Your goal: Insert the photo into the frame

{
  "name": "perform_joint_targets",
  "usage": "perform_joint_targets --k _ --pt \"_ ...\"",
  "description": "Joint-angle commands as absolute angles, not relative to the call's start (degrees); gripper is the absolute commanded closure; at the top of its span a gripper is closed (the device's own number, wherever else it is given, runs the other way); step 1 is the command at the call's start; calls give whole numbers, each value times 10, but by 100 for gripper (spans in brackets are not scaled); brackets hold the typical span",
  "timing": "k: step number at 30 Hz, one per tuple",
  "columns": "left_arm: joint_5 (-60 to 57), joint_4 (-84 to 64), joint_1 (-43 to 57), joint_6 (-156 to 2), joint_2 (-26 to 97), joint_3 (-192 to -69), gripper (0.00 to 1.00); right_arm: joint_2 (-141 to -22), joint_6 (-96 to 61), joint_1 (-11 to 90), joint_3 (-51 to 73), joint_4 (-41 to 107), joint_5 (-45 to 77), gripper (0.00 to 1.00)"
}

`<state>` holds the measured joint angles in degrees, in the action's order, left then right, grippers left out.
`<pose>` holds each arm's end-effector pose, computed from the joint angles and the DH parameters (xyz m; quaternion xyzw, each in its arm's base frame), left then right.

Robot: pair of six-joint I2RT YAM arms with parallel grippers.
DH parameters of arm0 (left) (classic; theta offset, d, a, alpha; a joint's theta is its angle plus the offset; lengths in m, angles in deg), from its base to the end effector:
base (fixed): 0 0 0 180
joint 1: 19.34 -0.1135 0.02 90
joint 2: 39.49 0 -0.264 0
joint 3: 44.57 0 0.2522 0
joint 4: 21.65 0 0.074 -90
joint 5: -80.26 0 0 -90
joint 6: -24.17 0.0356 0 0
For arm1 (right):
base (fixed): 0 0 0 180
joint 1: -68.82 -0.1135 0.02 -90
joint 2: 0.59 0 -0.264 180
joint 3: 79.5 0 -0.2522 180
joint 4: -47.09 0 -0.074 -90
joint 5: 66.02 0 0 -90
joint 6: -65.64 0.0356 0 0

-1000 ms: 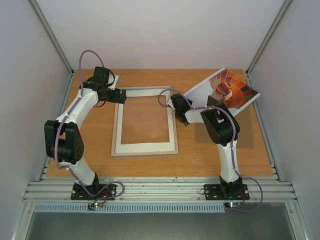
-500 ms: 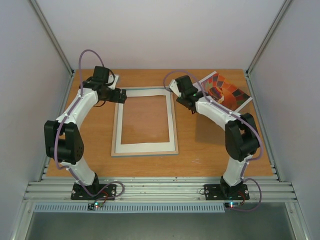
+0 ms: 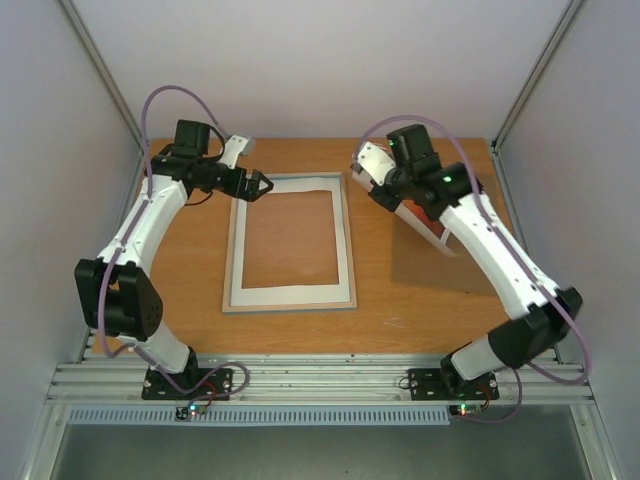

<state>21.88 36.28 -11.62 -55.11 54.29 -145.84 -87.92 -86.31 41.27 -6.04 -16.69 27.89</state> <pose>0.3482 -0.0660 0.3294 0.2361 0.8789 -0.2478 0.3322 0.2883 0.1476 0.3833 -0.6397 0.6640 -0.1442 0.3594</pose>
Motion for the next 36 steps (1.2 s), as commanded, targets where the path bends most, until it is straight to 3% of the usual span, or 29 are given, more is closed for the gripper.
perform_joint_targets --k 1,14,28,31,36 --pt "329 341 -97 -504 488 -1458 2 -817 -879 413 -99 -283 187 99" --pt "286 364 56 -361 476 -1513 14 -723 -927 413 -175 -406 89 99" --pt "253 364 163 -346 509 -1515 23 -684 -946 413 -261 -458 28 99" --pt "263 369 178 -347 504 -1516 37 -683 -948 413 -266 -458 33 99" --pt "278 364 187 -372 476 -1509 74 -681 -943 413 -266 -446 59 99"
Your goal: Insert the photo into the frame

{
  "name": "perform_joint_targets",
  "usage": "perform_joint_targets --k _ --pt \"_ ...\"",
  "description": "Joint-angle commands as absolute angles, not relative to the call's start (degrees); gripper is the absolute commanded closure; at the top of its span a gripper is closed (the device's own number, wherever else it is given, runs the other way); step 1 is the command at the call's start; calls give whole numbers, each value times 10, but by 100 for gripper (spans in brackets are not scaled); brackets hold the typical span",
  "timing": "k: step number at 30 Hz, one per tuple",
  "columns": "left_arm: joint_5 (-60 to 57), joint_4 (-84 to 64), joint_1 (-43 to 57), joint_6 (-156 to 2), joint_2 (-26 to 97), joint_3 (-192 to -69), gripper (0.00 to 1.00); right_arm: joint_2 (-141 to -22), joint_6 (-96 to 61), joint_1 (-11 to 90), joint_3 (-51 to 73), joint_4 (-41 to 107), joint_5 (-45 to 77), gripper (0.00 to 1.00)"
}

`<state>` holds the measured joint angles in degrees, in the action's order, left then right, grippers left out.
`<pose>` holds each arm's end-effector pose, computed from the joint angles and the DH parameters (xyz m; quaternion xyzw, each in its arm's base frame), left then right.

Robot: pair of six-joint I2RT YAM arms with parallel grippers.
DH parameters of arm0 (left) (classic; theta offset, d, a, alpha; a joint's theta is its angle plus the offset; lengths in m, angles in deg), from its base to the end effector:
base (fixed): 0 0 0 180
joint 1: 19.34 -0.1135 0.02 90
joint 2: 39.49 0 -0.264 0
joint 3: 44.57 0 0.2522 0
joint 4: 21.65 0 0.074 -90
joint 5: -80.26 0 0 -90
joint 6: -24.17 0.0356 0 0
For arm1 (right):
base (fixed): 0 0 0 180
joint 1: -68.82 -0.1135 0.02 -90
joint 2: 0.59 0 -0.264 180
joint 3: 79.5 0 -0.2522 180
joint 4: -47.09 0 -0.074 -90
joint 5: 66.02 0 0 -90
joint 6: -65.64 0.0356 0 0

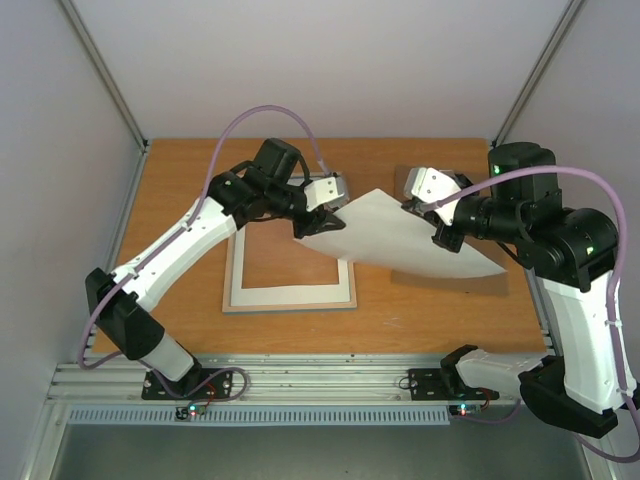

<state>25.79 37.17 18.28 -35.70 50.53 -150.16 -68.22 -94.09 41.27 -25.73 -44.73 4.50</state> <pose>0.2551 -0.2227 0.3746 0.5877 0.6583 -0.3042 0.3587 0.1194 0.0757 0.5140 -0.7039 0.5126 -0.0298 0.4908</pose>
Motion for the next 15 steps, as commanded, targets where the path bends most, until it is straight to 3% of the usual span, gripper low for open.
perform_joint_targets --k 1,3,7,8,11,12,14,15 --pt "280 359 187 -380 469 -1505 82 -679 -939 413 -266 -441 68 99" --pt "286 349 187 -414 455 -1493 97 -679 -932 414 -265 -431 78 99" --pt "322 356 187 -488 437 -1474 100 -681 -900 414 -269 -400 111 96" --pt "333 352 185 -502 432 -1469 100 -683 -892 414 -272 -390 128 87" --pt "381 301 172 -572 423 -1446 100 -695 -868 414 -275 -357 195 28" --pt "393 273 166 -612 424 -1436 99 -699 -861 415 -276 -341 217 16" --pt "406 204 147 -684 429 -1406 100 -708 -849 421 -276 -322 254 2" --pt "409 172 134 -734 434 -1390 100 -713 -843 423 -277 -313 268 2"
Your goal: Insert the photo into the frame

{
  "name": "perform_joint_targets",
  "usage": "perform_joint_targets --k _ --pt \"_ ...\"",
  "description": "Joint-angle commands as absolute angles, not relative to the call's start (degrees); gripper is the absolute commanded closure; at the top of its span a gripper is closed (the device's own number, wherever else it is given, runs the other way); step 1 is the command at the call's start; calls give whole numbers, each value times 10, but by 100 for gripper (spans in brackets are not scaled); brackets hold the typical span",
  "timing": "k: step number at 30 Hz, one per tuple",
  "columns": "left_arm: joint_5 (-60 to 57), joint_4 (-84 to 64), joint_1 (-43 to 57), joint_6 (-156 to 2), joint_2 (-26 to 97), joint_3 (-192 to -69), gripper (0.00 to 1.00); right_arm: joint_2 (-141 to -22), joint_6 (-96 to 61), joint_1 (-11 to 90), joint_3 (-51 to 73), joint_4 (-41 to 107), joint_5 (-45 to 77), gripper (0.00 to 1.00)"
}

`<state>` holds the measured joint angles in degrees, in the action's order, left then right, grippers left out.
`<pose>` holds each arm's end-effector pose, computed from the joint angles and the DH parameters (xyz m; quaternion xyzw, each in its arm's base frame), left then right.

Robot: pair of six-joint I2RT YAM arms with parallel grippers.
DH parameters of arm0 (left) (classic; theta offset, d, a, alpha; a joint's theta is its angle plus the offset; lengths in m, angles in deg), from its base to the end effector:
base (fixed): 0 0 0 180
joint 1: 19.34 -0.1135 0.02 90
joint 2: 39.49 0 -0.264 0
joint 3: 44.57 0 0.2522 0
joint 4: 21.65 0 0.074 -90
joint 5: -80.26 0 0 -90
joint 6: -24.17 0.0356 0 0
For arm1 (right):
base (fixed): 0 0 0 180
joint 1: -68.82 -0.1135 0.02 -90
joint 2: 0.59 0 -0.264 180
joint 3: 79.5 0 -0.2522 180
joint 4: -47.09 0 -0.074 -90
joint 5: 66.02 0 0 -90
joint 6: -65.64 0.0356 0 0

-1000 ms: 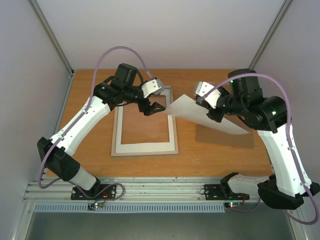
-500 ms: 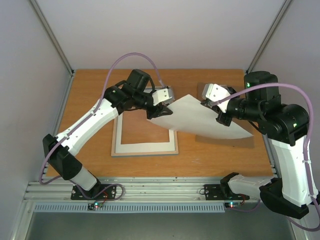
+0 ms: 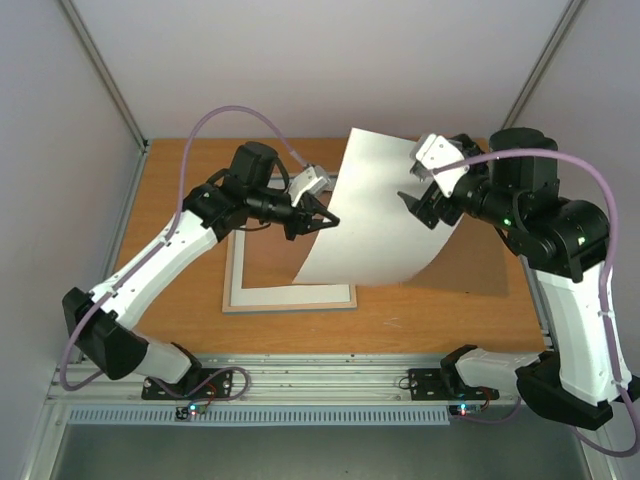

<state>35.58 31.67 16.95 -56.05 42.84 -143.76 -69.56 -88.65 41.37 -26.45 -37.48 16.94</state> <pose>0.2315 -0.2014 0.3894 0.4821 0.6903 -0.4301 0.3257 0.1371 0.0761 0.5248 -0.6320 0.5681 -0.1162 0.5142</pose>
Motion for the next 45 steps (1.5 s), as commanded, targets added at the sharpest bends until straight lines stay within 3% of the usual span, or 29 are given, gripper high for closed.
perform_joint_targets --k 1,7,16,26,45 --pt "411 142 120 -763 440 -1375 100 -719 -839 427 -279 -306 279 2" --pt "399 96 33 -915 523 -1346 100 -739 -811 452 -294 -290 294 2" --pt "273 306 12 -727 613 -1399 100 -716 -810 465 -184 -259 279 2" --pt "198 358 -47 -675 650 -1399 99 -677 -817 489 -22 -217 259 2" --pt "143 406 -123 -617 675 -1399 100 -675 -764 504 44 -197 190 2"
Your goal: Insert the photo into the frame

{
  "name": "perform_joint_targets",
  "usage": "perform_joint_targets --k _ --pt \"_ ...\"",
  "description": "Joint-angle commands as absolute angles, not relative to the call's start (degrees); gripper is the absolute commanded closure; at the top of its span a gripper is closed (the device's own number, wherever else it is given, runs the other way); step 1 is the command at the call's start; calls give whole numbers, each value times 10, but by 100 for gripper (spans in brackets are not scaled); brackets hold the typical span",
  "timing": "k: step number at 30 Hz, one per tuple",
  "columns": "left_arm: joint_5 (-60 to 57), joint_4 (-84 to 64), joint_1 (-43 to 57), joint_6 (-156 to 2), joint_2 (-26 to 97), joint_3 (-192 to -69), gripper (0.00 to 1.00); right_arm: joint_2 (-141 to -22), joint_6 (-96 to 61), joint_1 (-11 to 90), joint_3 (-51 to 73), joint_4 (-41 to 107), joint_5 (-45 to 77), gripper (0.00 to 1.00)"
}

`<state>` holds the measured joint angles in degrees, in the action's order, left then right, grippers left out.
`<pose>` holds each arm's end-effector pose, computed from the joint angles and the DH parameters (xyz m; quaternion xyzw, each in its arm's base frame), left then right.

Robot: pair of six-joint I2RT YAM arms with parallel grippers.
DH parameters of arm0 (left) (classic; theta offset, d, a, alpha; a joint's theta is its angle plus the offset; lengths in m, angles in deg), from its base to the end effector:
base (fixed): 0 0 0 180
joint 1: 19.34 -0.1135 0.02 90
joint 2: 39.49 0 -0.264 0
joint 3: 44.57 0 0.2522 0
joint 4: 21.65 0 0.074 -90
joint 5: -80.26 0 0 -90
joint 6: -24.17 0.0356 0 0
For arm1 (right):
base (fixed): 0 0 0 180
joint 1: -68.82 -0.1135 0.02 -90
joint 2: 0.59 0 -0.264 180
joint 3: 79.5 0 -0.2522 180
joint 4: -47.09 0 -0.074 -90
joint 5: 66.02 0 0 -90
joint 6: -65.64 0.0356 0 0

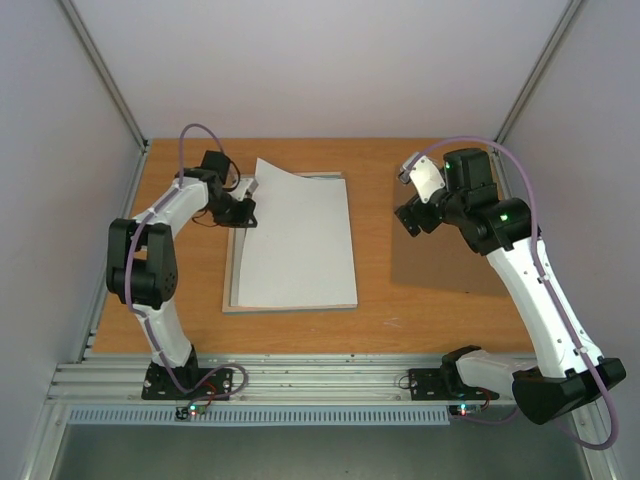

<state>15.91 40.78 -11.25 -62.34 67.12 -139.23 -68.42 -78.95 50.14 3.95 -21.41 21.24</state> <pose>0.3649 -0.0674 0.2121 0.1275 0.9580 -0.2251 0.1236 0.2133 0.0739 0.4091 -0.5483 0.7204 -0.1102 0.4102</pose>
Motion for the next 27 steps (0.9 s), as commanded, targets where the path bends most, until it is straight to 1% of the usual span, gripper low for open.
perform_joint_targets --k 1,8,14,27 --pt "141 402 -124 -619 674 -1397 100 -677 -761 504 44 -195 188 2" --pt "117 397 -128 -624 682 -1404 100 -681 -754 503 44 -193 180 2" --pt "124 401 -128 -615 694 -1415 100 -686 -754 504 44 -192 175 1" --pt "98 429 -128 -558 729 -1477 100 -692 -749 504 42 -195 165 1"
